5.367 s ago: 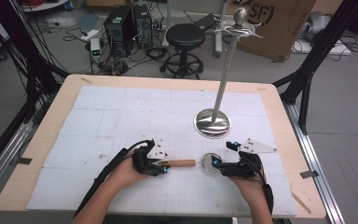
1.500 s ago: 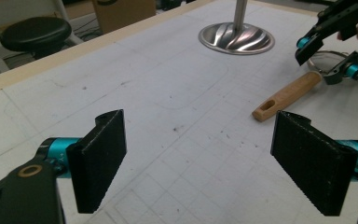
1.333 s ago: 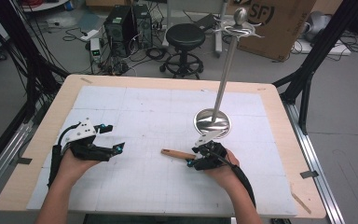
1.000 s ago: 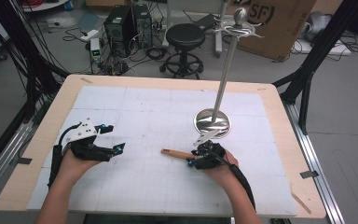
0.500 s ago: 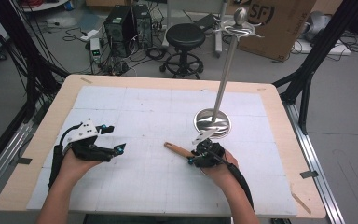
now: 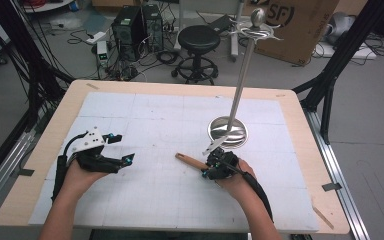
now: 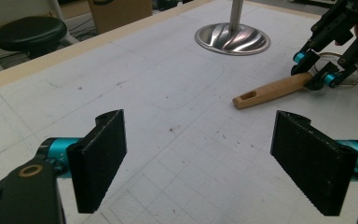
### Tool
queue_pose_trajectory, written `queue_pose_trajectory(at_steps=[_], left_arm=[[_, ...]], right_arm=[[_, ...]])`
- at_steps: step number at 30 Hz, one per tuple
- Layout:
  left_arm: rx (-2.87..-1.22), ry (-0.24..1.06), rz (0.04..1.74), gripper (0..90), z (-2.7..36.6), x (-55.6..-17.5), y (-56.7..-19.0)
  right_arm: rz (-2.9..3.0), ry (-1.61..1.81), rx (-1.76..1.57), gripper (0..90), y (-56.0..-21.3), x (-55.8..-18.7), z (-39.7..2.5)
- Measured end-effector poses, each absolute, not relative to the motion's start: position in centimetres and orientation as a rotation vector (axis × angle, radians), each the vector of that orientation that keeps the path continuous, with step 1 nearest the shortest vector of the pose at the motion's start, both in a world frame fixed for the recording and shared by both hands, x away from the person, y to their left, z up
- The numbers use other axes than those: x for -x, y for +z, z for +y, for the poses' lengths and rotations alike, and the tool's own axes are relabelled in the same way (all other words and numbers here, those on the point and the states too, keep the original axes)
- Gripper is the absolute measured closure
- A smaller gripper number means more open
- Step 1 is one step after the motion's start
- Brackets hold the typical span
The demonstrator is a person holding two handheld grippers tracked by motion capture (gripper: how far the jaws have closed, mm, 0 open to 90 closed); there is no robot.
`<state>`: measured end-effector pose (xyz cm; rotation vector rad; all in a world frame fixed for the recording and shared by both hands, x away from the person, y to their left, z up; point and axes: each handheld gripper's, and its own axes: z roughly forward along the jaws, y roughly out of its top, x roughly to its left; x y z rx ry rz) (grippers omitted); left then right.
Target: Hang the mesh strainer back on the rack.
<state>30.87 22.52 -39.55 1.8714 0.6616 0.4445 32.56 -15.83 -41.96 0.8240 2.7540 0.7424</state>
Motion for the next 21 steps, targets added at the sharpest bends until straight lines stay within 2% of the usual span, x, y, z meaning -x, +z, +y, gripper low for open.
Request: queue_pose_trajectory(at_steps=[16, 21], left_arm=[[-1.889, 0.440, 0.657, 19.0, 22.2, -30.9, -39.8], [-1.888, 0.437, 0.664, 19.0, 22.2, -30.9, -39.8]], right_arm=[[2.885, 0.564, -0.819, 67.6, -41.5, -34.3, -14.6], [2.853, 0.558, -0.766, 68.6, -41.5, -33.8, -14.4]])
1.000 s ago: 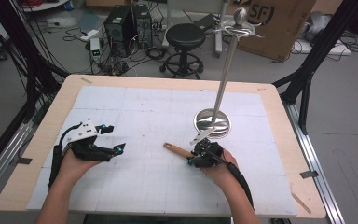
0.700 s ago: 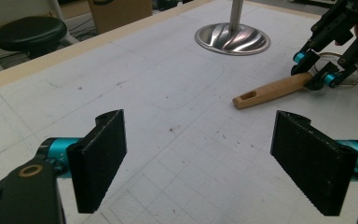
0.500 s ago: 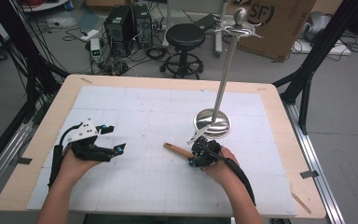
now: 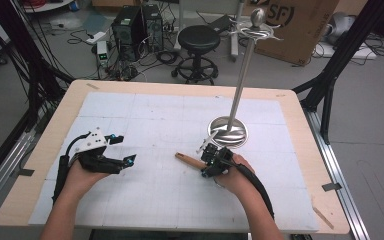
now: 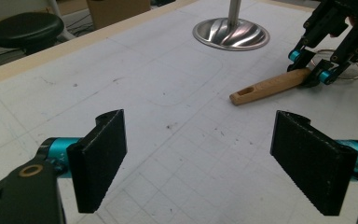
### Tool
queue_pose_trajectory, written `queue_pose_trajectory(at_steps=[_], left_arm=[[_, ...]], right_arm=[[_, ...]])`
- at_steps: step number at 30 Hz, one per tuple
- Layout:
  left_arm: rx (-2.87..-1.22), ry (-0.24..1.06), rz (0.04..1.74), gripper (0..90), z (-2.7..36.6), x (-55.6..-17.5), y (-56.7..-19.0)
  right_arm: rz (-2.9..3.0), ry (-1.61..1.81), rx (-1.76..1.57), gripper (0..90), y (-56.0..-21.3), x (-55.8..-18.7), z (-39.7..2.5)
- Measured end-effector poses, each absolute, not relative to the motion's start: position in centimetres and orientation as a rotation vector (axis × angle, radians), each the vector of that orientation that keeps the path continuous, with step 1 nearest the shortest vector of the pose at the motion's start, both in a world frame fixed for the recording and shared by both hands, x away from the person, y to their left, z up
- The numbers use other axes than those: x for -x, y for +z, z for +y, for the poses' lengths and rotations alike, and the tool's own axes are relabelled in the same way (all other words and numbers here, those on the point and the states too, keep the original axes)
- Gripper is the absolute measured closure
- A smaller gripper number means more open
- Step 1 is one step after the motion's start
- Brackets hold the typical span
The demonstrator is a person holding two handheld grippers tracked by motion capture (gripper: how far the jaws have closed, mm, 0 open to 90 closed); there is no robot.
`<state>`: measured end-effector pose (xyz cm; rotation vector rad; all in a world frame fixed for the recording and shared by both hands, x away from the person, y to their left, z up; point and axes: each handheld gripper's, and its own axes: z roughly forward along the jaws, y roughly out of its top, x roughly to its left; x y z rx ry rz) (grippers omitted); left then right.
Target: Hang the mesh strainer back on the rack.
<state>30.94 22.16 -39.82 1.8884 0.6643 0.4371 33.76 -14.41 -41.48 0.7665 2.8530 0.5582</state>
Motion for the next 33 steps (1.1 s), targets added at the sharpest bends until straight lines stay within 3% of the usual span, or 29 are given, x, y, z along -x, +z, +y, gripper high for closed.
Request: queue_pose_trajectory(at_steps=[7, 24, 33], left_arm=[[-1.886, 0.441, 0.672, 19.0, 22.4, -31.0, -39.8], [-1.878, 0.451, 0.678, 18.8, 22.6, -31.0, -39.6], [-1.873, 0.449, 0.677, 18.8, 22.6, -31.0, -39.6]], right_arm=[[2.815, 0.693, -0.770, 68.6, -41.1, -33.6, -15.0], [2.542, 1.248, -0.783, 68.6, -36.3, -32.3, -19.3], [2.456, 1.333, -0.760, 68.5, -35.1, -31.8, -20.9]])
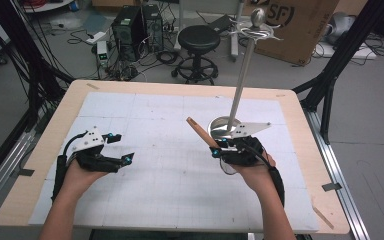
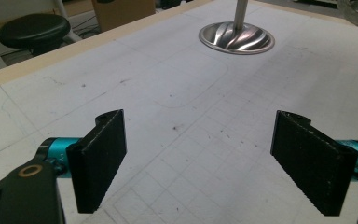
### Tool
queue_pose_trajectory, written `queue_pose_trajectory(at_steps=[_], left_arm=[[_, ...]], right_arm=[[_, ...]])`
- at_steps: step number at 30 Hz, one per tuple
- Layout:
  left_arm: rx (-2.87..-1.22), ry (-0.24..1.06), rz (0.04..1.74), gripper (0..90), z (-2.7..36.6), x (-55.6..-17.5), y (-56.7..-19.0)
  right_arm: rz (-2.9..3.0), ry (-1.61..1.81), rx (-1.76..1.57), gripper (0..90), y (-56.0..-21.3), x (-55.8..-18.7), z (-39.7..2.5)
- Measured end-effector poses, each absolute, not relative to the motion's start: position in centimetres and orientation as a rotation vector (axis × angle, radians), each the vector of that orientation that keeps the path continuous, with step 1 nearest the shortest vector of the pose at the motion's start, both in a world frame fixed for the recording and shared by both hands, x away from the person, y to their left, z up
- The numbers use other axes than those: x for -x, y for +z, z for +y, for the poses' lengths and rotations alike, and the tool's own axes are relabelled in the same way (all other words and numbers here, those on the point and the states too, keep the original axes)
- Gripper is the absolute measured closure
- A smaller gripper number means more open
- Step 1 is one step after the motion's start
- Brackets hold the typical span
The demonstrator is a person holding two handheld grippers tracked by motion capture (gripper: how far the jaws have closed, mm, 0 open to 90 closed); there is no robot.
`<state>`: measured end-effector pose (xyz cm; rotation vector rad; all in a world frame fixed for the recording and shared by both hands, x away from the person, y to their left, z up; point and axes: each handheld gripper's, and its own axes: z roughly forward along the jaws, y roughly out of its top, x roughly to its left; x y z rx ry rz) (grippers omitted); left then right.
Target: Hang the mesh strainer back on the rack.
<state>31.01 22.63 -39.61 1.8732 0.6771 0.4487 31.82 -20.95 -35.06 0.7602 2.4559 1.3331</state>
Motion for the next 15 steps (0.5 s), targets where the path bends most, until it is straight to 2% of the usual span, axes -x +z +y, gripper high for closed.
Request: queue_pose_trajectory(at_steps=[15], left_arm=[[-1.856, 0.448, 0.659, 18.4, 22.7, -30.9, -39.4]], right_arm=[[2.323, 1.469, -0.735, 68.5, -32.2, -30.9, -24.1]])
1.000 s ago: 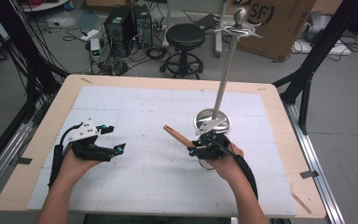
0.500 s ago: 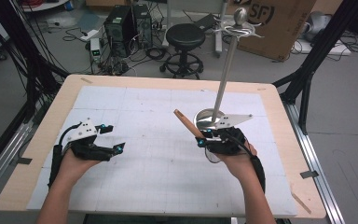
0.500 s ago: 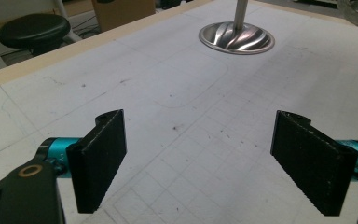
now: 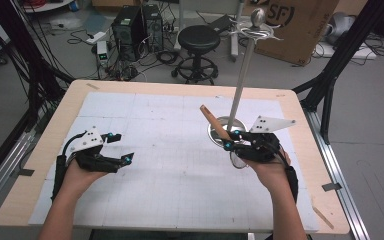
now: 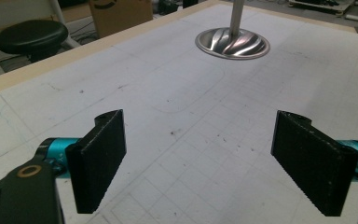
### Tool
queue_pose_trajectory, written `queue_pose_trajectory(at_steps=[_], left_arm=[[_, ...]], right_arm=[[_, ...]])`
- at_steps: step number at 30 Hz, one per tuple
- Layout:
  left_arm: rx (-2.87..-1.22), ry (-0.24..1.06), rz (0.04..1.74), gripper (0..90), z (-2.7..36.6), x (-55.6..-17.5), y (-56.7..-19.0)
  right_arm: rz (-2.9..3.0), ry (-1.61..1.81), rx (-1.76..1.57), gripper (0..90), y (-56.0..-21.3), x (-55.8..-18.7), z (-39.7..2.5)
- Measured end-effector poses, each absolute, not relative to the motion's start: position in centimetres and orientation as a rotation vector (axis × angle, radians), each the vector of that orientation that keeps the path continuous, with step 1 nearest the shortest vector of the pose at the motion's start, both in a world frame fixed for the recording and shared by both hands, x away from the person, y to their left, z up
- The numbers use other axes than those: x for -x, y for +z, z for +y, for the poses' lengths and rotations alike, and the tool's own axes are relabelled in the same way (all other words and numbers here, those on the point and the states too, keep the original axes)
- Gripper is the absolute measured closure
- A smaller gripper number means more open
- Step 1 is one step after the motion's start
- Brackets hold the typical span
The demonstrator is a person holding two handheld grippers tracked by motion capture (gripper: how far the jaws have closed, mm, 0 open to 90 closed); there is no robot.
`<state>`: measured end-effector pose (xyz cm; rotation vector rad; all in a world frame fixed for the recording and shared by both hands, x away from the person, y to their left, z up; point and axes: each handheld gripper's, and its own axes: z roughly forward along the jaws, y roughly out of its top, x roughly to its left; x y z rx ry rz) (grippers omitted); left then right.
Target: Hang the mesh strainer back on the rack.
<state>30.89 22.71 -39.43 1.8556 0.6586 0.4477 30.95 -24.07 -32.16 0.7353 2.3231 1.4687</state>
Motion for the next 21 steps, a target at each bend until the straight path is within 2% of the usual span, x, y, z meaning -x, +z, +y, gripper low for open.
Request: queue_pose_trajectory(at_steps=[21], left_arm=[[-1.860, 0.439, 0.649, 18.4, 22.6, -30.9, -39.5]], right_arm=[[2.122, 1.610, -0.716, 68.5, -26.8, -31.2, -29.4]])
